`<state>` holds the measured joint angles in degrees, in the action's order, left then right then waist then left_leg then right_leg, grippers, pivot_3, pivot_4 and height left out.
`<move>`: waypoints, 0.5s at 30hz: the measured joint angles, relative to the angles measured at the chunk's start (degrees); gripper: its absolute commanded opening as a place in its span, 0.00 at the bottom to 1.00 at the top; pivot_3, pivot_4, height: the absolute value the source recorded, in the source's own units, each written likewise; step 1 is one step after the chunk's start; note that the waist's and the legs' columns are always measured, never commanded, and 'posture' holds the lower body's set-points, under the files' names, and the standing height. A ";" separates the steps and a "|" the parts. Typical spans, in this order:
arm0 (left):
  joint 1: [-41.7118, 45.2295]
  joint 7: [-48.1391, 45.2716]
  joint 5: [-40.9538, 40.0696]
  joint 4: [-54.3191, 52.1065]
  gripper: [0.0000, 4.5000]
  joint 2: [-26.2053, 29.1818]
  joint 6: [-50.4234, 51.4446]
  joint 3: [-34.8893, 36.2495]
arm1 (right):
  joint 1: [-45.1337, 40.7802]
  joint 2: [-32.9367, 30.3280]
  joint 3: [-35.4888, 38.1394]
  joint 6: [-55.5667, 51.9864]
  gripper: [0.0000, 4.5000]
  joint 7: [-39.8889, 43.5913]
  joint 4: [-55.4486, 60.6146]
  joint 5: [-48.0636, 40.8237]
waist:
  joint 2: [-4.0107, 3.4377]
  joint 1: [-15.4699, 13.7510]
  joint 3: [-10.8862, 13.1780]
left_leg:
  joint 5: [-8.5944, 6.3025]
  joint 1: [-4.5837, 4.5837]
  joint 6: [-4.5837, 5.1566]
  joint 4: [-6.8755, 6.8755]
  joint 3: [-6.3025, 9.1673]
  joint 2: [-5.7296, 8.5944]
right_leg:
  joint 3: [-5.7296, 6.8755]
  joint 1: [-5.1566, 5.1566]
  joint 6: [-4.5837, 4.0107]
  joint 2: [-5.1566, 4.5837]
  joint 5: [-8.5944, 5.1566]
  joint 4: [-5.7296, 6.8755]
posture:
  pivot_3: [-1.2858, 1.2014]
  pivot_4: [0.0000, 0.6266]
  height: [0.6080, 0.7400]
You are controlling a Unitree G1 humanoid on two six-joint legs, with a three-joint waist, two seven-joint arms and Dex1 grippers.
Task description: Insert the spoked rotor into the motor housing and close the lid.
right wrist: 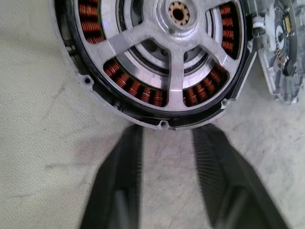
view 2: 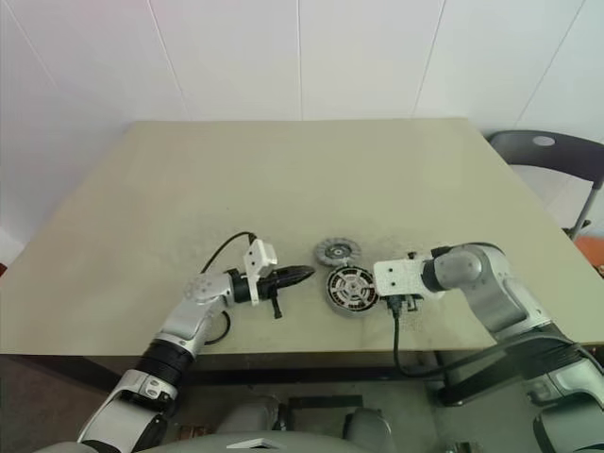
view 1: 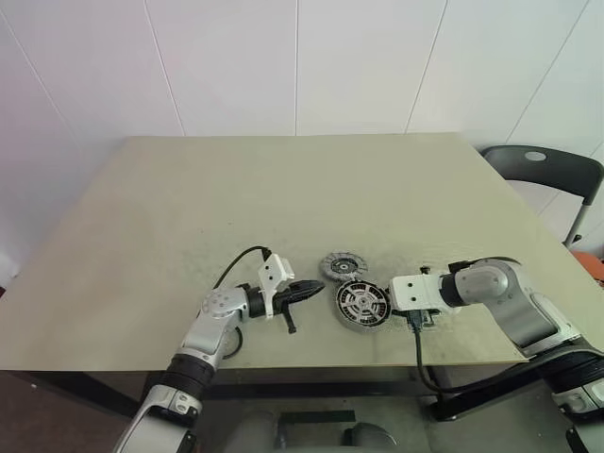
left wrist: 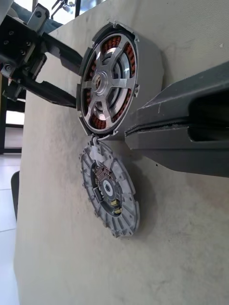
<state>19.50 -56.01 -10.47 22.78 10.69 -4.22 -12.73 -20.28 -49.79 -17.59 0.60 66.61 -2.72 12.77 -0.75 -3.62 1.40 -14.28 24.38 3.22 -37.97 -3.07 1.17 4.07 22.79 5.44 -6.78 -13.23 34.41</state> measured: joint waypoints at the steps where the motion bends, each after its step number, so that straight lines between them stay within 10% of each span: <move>1: 0.03 -0.04 0.07 0.86 0.00 -0.02 -0.44 0.00 | -0.05 0.07 0.00 0.09 0.36 -0.22 -0.12 0.04 | 0.00 -0.01 0.00 | 0.00 -0.01 0.00 -0.03 0.00 0.00 | 0.00 0.00 0.00 0.00 0.00 0.03 | 0.52 0.00 1.00; 6: 0.70 -0.21 1.15 4.73 0.00 -0.08 -2.97 0.00 | -0.05 0.49 0.03 0.44 0.36 -1.34 -0.29 0.23 | 0.00 0.02 0.00 | 0.00 -0.03 0.00 -0.05 -0.01 -0.01 | 0.01 0.01 -0.02 -0.01 0.04 0.05 | 0.52 0.00 1.00; 15: 1.71 -0.49 1.79 8.15 0.00 -0.52 -5.54 0.00 | -0.18 -2.29 0.55 0.21 0.83 -0.32 2.34 -0.11 | 0.00 -0.29 0.01 | 0.00 0.08 0.01 -0.04 -0.02 0.02 | 0.01 0.14 0.01 -0.06 0.07 0.01 | 0.52 0.00 1.00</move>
<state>21.21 -56.51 -8.68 30.93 10.17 -9.75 -12.72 -20.45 -52.08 -17.04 0.81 66.29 -0.38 12.66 -0.75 -3.91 1.40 -14.28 24.47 3.23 -38.01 -3.09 1.19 4.09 22.93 5.45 -6.84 -13.15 34.41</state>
